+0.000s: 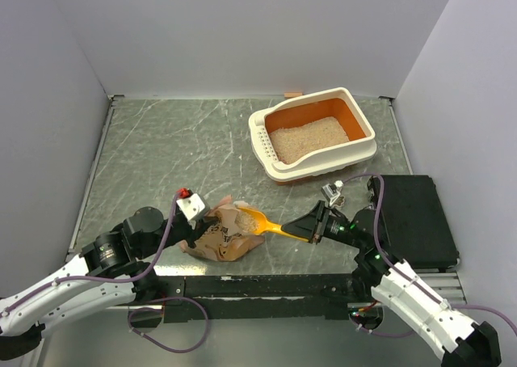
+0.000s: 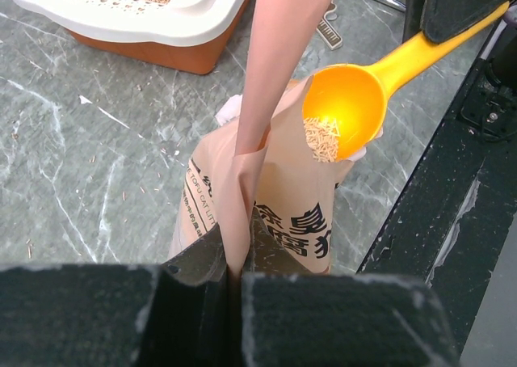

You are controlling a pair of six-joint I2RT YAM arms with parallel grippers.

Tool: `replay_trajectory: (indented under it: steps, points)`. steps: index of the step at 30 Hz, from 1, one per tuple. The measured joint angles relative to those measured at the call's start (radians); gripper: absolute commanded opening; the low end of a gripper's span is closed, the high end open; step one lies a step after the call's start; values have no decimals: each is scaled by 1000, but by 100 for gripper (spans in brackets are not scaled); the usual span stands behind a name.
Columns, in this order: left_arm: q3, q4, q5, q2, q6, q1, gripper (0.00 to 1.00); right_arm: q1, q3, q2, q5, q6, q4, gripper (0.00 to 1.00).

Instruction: Fill the litter box with clean litter

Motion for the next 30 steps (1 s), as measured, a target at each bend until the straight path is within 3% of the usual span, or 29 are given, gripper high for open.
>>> replay_trajectory:
  steps: [20,30]
  points:
    - [-1,3,-9,0,0,0,1,0,-58,-196,95,214,-93,0]
    - [-2,4,-27,0,0,0,1,0,-63,-139,112,254,-25,0]
